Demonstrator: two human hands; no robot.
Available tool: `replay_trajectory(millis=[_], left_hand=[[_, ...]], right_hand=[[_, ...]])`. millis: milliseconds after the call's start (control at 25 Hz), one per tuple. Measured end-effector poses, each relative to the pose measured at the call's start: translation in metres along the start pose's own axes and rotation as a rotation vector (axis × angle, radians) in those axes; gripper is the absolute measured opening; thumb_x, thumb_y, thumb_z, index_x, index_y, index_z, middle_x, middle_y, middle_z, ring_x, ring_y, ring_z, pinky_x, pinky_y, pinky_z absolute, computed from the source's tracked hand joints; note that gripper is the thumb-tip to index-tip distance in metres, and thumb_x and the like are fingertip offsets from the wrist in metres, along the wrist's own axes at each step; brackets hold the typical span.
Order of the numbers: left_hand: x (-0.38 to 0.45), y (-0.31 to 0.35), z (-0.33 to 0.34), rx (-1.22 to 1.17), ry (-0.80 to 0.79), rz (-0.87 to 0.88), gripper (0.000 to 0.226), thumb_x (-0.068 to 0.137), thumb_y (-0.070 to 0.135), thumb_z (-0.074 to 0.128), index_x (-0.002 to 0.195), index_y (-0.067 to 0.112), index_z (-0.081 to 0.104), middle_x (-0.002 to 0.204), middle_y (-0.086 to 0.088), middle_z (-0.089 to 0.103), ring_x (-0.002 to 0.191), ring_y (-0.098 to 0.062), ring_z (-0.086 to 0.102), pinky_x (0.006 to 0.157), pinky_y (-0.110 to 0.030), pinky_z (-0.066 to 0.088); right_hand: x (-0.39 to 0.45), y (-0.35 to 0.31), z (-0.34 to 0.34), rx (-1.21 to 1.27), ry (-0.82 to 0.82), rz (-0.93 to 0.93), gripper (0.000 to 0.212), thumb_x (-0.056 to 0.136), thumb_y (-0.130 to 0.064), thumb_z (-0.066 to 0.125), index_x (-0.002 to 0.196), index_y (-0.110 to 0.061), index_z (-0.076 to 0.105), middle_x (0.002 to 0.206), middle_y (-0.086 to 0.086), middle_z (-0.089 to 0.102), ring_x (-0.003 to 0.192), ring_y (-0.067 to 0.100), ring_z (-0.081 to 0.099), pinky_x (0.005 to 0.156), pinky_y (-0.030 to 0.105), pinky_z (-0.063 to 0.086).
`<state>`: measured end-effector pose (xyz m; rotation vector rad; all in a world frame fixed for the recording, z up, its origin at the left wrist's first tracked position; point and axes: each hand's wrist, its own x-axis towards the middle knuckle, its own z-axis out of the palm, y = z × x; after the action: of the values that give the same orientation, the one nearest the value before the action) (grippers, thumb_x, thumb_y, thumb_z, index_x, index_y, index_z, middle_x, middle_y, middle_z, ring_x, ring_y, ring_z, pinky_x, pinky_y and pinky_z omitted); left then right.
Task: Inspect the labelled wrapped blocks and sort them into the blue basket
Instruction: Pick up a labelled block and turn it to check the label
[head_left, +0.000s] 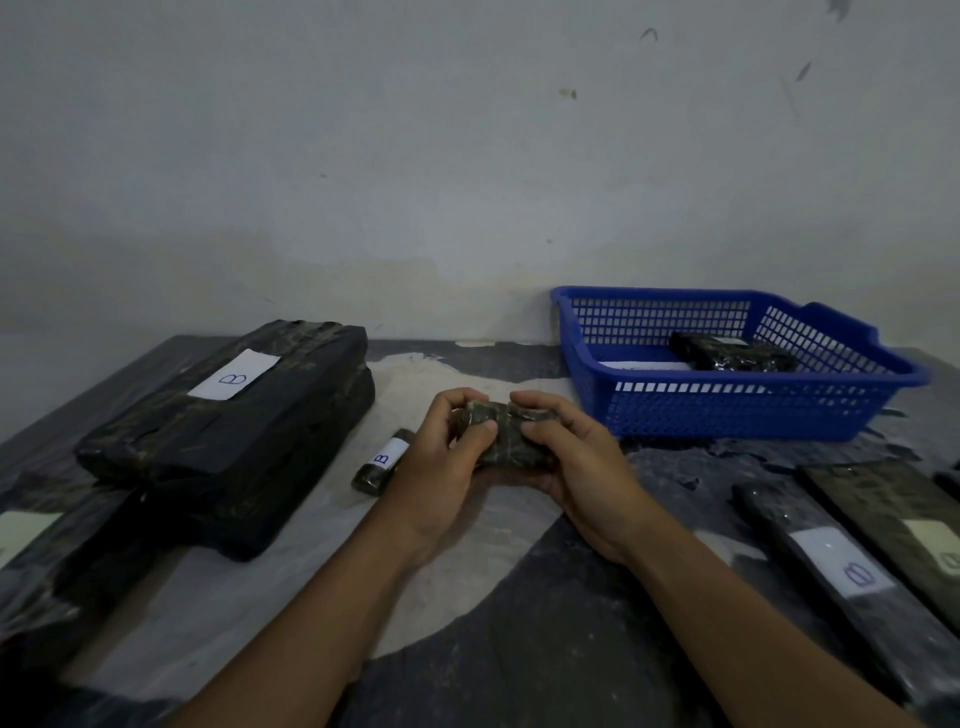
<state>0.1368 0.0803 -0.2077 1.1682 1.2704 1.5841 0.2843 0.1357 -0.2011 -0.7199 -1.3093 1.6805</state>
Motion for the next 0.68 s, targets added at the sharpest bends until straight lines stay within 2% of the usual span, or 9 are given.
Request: replay_trajectory(millis=[160,280,360,480,560,680], left_hand=[[-0.0043,0.0019,0.0022,0.133,-0.021,0.034,0.021,0.101,0.01,0.058,0.117,0.023,0.058,0.113,-0.012,0.068,0.108,-0.031,0.068,0.095,-0.05,0.058],[-0.0028,0.0009,0.0023,0.116,-0.018,0.036,0.021,0.1,0.009,0.059,0.118,0.021,0.058,0.114,-0.013,0.067,0.11,-0.031,0.067,0.096,-0.052,0.057],[-0.0006,0.001,0.0025,0.015,0.008,-0.02,0.02,0.099,0.014,0.06,0.118,0.02,0.059,0.118,-0.018,0.067,0.113,-0.036,0.066,0.099,-0.057,0.055],[-0.0003,0.0036,0.0013,-0.176,-0.005,-0.113,0.02,0.102,0.01,0.053,0.121,0.013,0.056,0.123,-0.025,0.066,0.116,-0.039,0.066,0.101,-0.061,0.052],[-0.0002,0.0028,-0.0003,-0.173,-0.03,-0.112,0.022,0.101,0.006,0.053,0.121,0.014,0.055,0.123,-0.025,0.066,0.115,-0.039,0.066,0.101,-0.061,0.052],[-0.0005,0.0007,-0.0006,-0.052,-0.024,-0.049,0.027,0.097,0.004,0.059,0.114,0.025,0.06,0.118,-0.017,0.068,0.111,-0.036,0.068,0.097,-0.058,0.056]], right_hand=[[-0.0004,0.0036,0.0013,-0.108,0.053,-0.073,0.032,0.098,0.003,0.055,0.1,-0.018,0.079,0.107,0.01,0.078,0.102,0.028,0.074,0.084,0.04,0.063],[-0.0006,0.0048,0.0015,-0.134,0.053,-0.079,0.036,0.098,0.004,0.056,0.094,-0.022,0.081,0.108,0.006,0.078,0.104,0.026,0.074,0.082,0.037,0.062],[-0.0003,0.0028,0.001,-0.085,0.025,-0.061,0.033,0.099,0.002,0.056,0.103,-0.02,0.079,0.113,0.009,0.076,0.103,0.025,0.073,0.08,0.036,0.062],[-0.0016,-0.0001,0.0008,0.004,-0.05,-0.028,0.036,0.098,0.005,0.054,0.12,-0.018,0.072,0.124,0.014,0.069,0.106,0.026,0.073,0.084,0.038,0.062],[-0.0019,0.0013,-0.0001,-0.065,-0.049,-0.053,0.042,0.096,0.007,0.056,0.121,-0.022,0.071,0.127,0.012,0.067,0.104,0.023,0.073,0.082,0.035,0.062],[-0.0014,0.0036,-0.0025,-0.146,-0.047,-0.082,0.05,0.093,0.011,0.057,0.124,-0.027,0.068,0.13,0.008,0.066,0.109,0.022,0.072,0.082,0.032,0.062]])
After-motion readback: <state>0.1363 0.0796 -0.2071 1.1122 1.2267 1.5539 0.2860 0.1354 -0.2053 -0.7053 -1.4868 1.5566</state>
